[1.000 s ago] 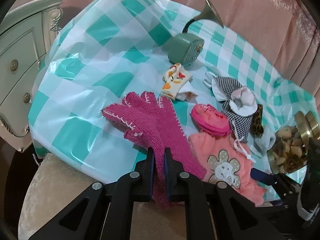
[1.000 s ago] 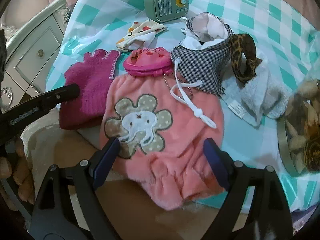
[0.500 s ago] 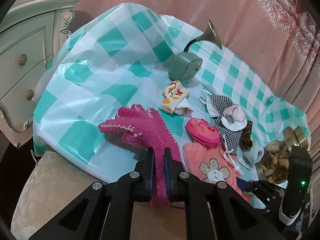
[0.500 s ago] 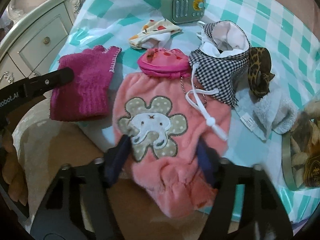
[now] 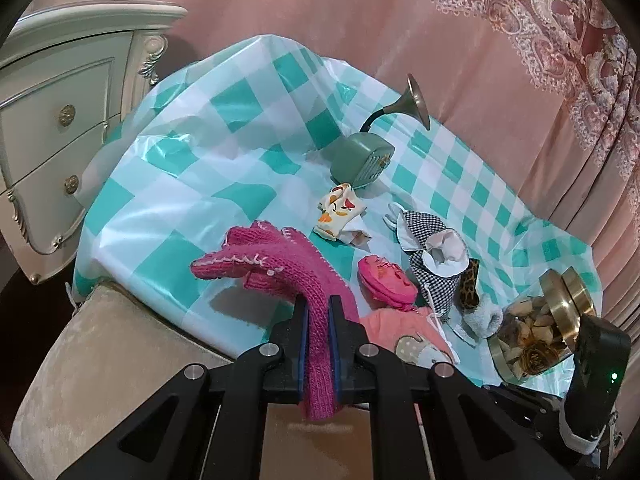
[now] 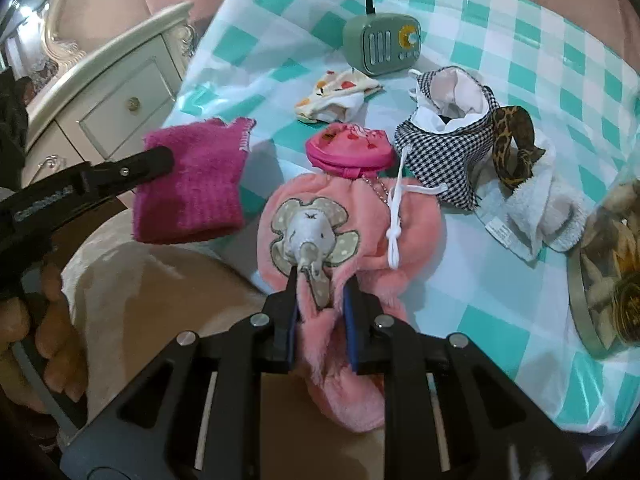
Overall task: Organize soft objects
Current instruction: 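Grasp the pink elephant-print garment with the right tool while the left tool holds the glove, then carry the glove and garment over the pink box and open both tools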
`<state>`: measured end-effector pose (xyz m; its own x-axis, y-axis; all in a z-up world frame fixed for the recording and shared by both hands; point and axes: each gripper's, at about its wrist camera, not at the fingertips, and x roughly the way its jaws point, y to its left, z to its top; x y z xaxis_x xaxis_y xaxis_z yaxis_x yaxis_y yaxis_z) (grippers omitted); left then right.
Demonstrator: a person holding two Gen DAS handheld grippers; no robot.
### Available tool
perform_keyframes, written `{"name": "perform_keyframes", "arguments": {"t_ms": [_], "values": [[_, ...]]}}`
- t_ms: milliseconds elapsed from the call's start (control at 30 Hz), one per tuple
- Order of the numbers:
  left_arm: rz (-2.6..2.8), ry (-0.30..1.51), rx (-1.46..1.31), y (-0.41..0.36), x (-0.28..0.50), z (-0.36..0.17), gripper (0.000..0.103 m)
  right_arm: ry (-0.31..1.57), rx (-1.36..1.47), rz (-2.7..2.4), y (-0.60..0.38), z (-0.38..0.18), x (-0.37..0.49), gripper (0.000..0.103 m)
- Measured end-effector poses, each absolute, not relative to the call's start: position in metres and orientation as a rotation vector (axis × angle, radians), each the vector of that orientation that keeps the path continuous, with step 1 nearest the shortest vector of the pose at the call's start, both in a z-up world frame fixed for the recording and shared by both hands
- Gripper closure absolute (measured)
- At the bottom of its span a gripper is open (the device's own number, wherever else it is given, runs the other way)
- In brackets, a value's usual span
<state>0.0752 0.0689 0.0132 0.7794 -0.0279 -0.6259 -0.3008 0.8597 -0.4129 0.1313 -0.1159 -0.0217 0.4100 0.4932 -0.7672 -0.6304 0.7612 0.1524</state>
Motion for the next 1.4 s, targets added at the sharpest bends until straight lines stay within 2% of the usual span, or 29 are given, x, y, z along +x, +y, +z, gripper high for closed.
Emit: {"name": "perform_keyframes", "arguments": {"t_ms": [700,1400], "values": [[0.086,0.589,-0.520,0.032,0.026,0.039,0.094,0.803,-0.033,0.703,-0.173,0.013,0.073,0.082],[-0.111,0.618,-0.419,-0.055,0.009,0.061,0.094,0.770,0.072,0.493,-0.285,0.028,0.032,0.082]]}}
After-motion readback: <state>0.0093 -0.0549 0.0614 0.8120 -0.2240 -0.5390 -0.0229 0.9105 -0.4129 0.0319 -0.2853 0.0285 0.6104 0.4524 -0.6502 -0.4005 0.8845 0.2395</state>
